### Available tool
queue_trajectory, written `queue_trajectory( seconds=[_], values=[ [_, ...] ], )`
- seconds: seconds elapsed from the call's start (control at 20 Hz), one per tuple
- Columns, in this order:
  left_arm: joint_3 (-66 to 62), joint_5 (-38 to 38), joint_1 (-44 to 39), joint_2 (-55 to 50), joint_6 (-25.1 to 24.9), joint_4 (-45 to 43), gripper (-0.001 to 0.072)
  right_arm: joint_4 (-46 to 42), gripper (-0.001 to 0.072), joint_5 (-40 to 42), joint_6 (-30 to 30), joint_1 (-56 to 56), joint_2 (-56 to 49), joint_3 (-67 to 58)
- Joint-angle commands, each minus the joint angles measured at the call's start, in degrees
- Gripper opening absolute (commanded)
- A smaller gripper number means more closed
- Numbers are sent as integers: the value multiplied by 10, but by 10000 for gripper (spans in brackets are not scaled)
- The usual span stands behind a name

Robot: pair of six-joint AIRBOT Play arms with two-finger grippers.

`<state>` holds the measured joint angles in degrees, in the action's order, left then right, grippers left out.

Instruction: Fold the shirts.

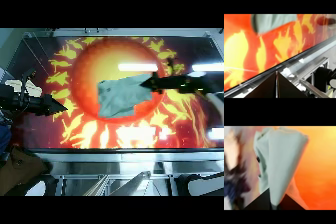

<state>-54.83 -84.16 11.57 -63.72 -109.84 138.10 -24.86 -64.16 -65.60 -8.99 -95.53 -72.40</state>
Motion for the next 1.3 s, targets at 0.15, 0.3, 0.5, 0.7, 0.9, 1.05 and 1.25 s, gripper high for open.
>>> queue_trajectory(
  seconds=[0.15, 0.3, 0.5, 0.7, 0.9, 1.05, 1.25],
  values=[
    [0, 2, 0, 0, -1, -1, 17, -406, 19, 34, -218, -353, 153, 91],
    [0, 2, 0, 0, -1, -1, 17, -498, 20, 76, -247, -500, 229, 172],
    [0, 7, 0, 0, -1, -1, 17, -575, 20, 155, -276, -650, 292, 273],
    [0, 7, 0, 0, -1, -1, 17, -570, 20, 190, -273, -726, 299, 318],
    [0, 17, 0, 0, 0, 0, 22, -547, 700, 131, -273, -724, 308, 317],
    [0, 18, 0, 0, 0, -1, 37, -533, 694, 23, -255, -723, 344, 316],
    [0, 59, -1, 0, 0, 2, 262, -458, 443, -64, -217, -667, 429, 316]
  ],
)
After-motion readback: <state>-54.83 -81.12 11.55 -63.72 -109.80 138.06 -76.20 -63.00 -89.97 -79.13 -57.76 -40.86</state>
